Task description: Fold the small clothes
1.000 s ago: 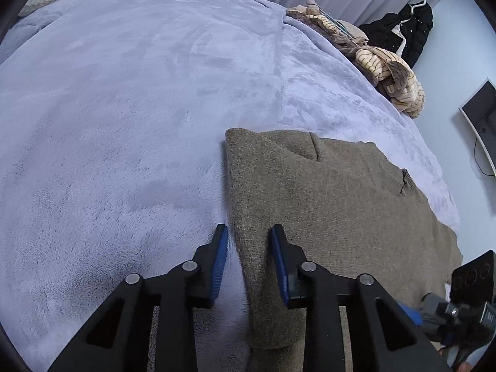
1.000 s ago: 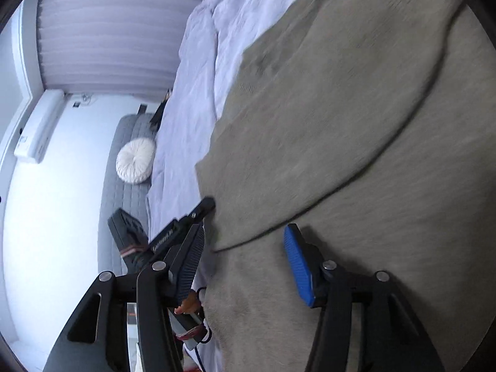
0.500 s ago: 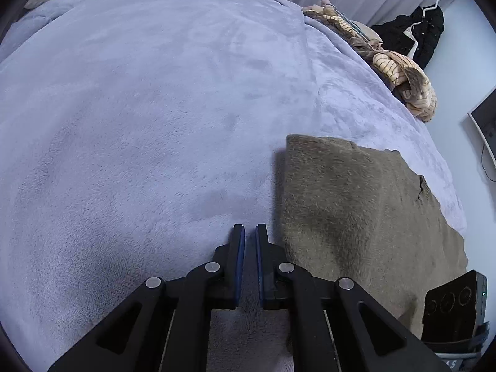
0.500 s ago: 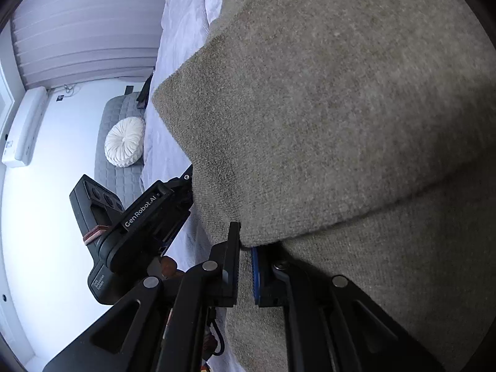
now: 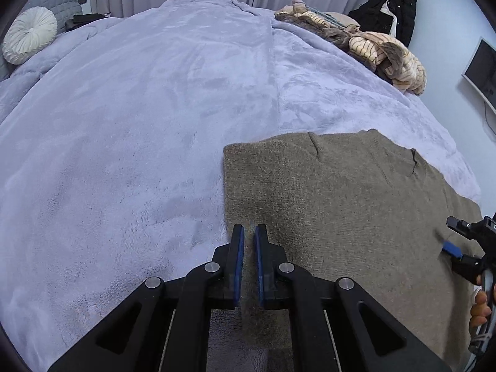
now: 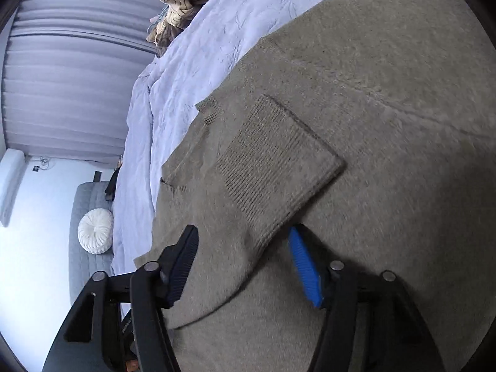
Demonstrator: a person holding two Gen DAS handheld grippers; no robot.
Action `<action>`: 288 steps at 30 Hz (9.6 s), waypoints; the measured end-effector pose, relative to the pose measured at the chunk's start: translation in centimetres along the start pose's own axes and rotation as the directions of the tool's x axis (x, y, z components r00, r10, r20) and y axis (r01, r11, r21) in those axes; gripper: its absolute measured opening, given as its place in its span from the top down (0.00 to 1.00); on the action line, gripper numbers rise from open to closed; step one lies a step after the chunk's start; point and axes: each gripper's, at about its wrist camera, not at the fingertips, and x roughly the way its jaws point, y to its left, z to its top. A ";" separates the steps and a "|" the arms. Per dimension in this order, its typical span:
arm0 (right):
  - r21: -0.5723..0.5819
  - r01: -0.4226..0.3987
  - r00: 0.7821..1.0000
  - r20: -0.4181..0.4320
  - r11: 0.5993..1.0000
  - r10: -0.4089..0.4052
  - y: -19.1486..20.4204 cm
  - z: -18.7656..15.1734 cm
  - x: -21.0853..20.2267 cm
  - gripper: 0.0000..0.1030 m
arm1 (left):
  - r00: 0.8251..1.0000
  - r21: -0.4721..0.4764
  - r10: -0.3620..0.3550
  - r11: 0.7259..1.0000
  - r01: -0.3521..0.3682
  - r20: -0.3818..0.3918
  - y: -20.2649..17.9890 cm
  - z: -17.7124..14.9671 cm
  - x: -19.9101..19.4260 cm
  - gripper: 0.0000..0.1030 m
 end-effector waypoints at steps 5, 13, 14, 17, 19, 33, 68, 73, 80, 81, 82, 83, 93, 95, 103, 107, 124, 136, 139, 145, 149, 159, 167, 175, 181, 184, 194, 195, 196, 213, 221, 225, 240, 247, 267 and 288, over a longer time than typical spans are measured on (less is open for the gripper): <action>-0.174 0.092 0.993 0.092 0.981 -0.076 1.9 0.3 -2.5 0.93 | 0.999 -0.011 0.051 0.999 -0.051 0.005 0.3 -0.2 0.6 0.91; -0.161 0.176 0.984 0.068 0.971 -0.167 -3.2 1.4 -6.4 0.86 | 0.996 -0.024 0.084 0.996 -0.083 0.014 1.2 0.0 -0.9 0.91; -0.170 0.195 0.979 0.093 0.966 -0.182 -3.1 1.3 -7.2 0.85 | 0.997 -0.013 0.071 0.997 -0.071 0.027 0.9 0.0 -1.5 0.91; -0.224 0.201 0.969 0.191 0.954 -0.160 -2.4 1.0 -9.7 0.83 | 0.998 0.026 0.032 0.999 -0.034 0.051 -0.9 -0.1 -2.4 0.91; -0.278 0.209 0.967 0.204 0.938 -0.155 -1.3 1.5 -9.7 0.83 | 0.999 0.058 0.018 0.998 -0.020 0.039 -2.6 -0.4 -2.0 0.91; -0.255 0.222 0.974 0.107 0.941 -0.201 -5.2 0.9 -9.1 0.85 | 0.987 0.228 0.151 0.960 -0.161 0.058 -5.7 -5.1 -1.3 0.91; -0.094 0.047 0.966 0.258 0.995 -0.021 -16.0 1.5 -26.0 0.36 | 0.990 0.116 0.038 0.993 -0.022 -0.138 -18.9 -13.6 -4.6 0.00; 0.078 0.056 0.923 0.377 0.995 -0.081 -21.6 4.6 -30.2 0.36 | 0.990 0.120 0.022 0.993 -0.004 -0.141 -20.8 -14.0 -4.6 0.00; 0.253 -0.157 0.885 0.464 0.954 0.023 -27.3 8.5 -32.3 0.36 | 0.992 0.162 0.000 0.987 0.021 -0.127 -24.6 -13.3 -4.9 0.00; 0.258 -0.174 0.882 0.471 0.951 0.033 -27.5 9.0 -32.3 0.36 | 0.992 0.166 -0.003 0.986 0.024 -0.128 -25.0 -13.1 -4.8 0.00; 0.263 -0.186 0.878 0.478 0.947 0.039 -27.7 9.5 -32.3 0.36 | 0.992 0.169 -0.005 0.985 0.027 -0.128 -25.5 -13.0 -4.7 0.00; 0.270 -0.199 0.874 0.483 0.942 0.046 -27.8 10.0 -32.1 0.36 | 0.992 0.172 -0.007 0.985 0.029 -0.129 -26.0 -12.8 -4.6 0.00; 0.330 -0.413 0.822 0.537 0.849 0.191 -29.9 11.1 -31.3 0.47 | 0.992 0.193 -0.018 0.980 0.043 -0.126 -27.8 -12.0 -4.1 0.00; 0.359 -0.420 0.828 0.527 0.833 0.191 -30.4 11.1 -30.9 0.92 | 0.993 0.191 -0.020 0.981 0.043 -0.120 -27.7 -11.7 -4.1 0.00; 0.222 -0.494 0.790 0.518 0.841 0.327 -27.0 12.0 -30.6 0.93 | 0.996 0.166 -0.016 0.986 0.030 -0.086 -26.2 -10.5 -4.2 0.00; 0.059 -0.439 0.817 0.442 0.897 0.371 -20.8 13.0 -30.3 0.93 | 0.998 0.143 -0.003 0.990 0.012 -0.062 -24.8 -9.8 -4.4 0.00; -0.444 -0.219 0.972 -0.180 0.869 0.153 3.5 1.6 -4.5 0.92 | 0.993 -0.104 0.115 0.988 -0.114 0.001 -10.1 -7.1 -5.0 0.00; -0.196 -0.110 0.992 -0.085 0.974 0.095 -0.9 4.3 -2.9 0.54 | 0.983 -0.130 -0.163 0.976 0.173 0.082 -8.4 -4.9 -3.5 0.00; -0.116 -0.125 0.991 -0.062 0.985 0.119 -2.0 5.9 -2.2 0.54 | 0.946 -0.160 -0.313 0.933 0.324 0.088 -8.0 -4.3 -2.7 0.00; -0.276 -0.218 0.971 -0.159 0.936 0.179 3.0 5.0 -0.1 0.88 | 0.836 -0.275 -0.545 0.794 0.541 0.071 -5.4 -3.7 -0.9 0.00; -0.489 -0.261 0.950 -0.284 0.833 0.131 7.6 0.3 0.9 0.88 | 0.762 -0.326 -0.642 0.705 0.630 0.086 -4.4 -3.5 0.1 0.00; -0.643 -0.196 0.927 -0.368 0.741 -0.075 8.5 -6.5 2.6 0.52 | 0.752 -0.347 -0.655 0.691 0.634 0.070 -4.6 -3.3 1.1 0.00; -0.460 -0.111 0.964 -0.267 0.881 -0.018 0.8 -3.0 -5.8 0.44 | 0.843 -0.278 -0.538 0.812 0.514 -0.013 -6.4 -2.8 1.5 0.23; 0.013 -0.116 0.993 -0.008 0.993 0.116 -10.9 2.9 -13.1 0.44 | 0.897 -0.179 -0.437 0.890 0.419 -0.071 -8.3 -1.6 1.5 0.94; -0.082 -0.058 0.991 0.114 0.995 0.067 -9.3 5.3 -13.6 0.94 | 0.901 -0.084 -0.434 0.899 0.430 -0.026 -9.0 1.1 -1.3 0.94; -0.101 -0.051 0.991 0.119 0.994 0.063 -9.8 5.7 -14.3 0.94 | 0.907 -0.065 -0.414 0.910 0.410 -0.074 -8.7 0.5 -0.1 0.94; -0.145 0.030 0.998 0.059 0.989 -0.022 -12.0 6.1 -13.8 0.89 | 0.941 -0.118 -0.312 0.947 0.297 -0.130 -6.5 -2.8 1.5 0.93; -0.153 0.021 0.999 0.036 0.988 -0.016 -11.8 6.0 -14.1 0.88 | 0.951 -0.097 -0.281 0.958 0.270 -0.126 -6.4 -2.8 1.1 0.88; -0.155 0.004 1.000 0.008 0.988 -0.003 -11.7 5.8 -14.4 0.81 | 0.964 -0.076 -0.239 0.970 0.231 -0.121 -6.3 -2.9 0.6 0.71; -0.316 0.171 0.984 0.010 0.933 -0.177 -8.7 7.6 -13.8 0.87 | 0.996 0.043 -0.073 0.996 0.075 -0.041 -9.3 -3.1 -0.3 0.47; -0.495 0.361 0.928 0.111 0.790 -0.355 -8.0 5.1 -13.5 0.86 | 1.000 0.157 0.017 0.987 -0.014 -0.020 -9.2 -5.3 0.4 0.47; -0.463 0.374 0.925 0.133 0.803 -0.355 -8.0 4.4 -15.1 0.84 | 1.000 0.132 0.021 0.991 -0.017 -0.022 -8.9 -5.2 -0.1 0.47; -0.544 0.332 0.942 0.156 0.770 -0.296 -3.3 0.3 -14.5 0.80 | 0.999 0.143 0.039 0.989 -0.039 0.004 -11.2 -4.3 -1.6 0.47; -0.531 0.336 0.937 0.101 0.778 -0.335 -4.6 0.1 -12.1 0.81 | 0.997 0.111 0.059 0.992 -0.054 -0.041 -10.1 -5.9 -0.3 0.47; -0.467 0.269 0.961 0.065 0.842 -0.270 -4.9 -2.4 -15.6 0.53 | 0.996 0.096 0.081 0.992 -0.077 -0.031 -10.2 -8.0 -4.0 0.47; -0.486 0.267 0.961 0.069 0.832 -0.268 -2.6 -3.4 -14.8 0.22 | 0.990 0.109 0.140 0.984 -0.141 0.014 -10.6 -9.3 -5.5 0.00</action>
